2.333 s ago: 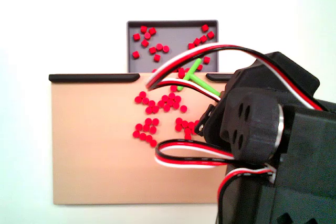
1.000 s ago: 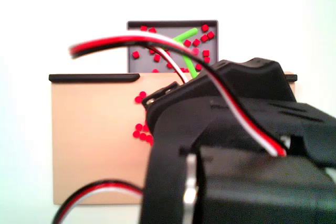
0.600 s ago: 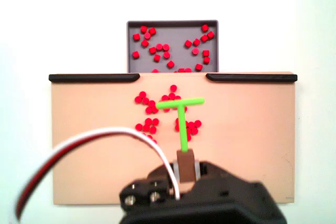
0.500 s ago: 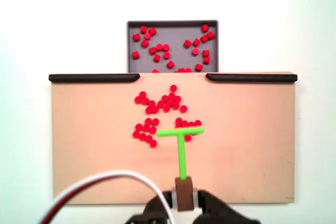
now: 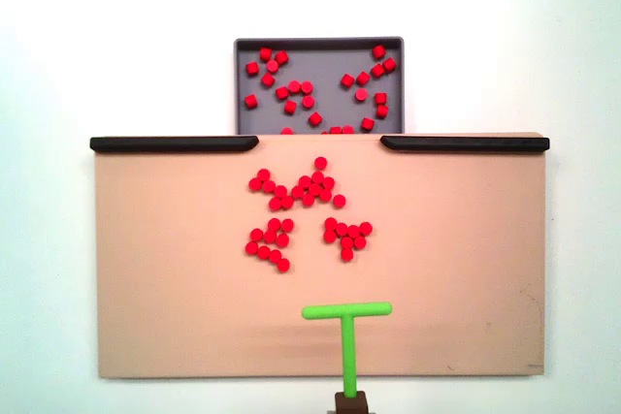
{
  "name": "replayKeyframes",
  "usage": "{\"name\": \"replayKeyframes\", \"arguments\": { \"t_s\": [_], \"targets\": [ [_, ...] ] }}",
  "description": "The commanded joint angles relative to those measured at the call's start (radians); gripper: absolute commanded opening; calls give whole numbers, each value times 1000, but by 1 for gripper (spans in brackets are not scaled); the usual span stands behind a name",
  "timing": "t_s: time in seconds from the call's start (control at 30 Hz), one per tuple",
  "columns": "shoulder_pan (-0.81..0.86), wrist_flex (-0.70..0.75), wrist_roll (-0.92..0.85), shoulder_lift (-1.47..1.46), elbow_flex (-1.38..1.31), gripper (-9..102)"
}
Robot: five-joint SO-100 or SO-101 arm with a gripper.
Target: Push granules from right to the grey container
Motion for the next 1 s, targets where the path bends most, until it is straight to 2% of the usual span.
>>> {"name": "replayKeyframes", "arguments": {
  "t_s": [0.0,0.97],
  "targets": [
    [11,0,2,25,-3,0],
    [-12,0,58,-18,-3,0]
  ]
}}
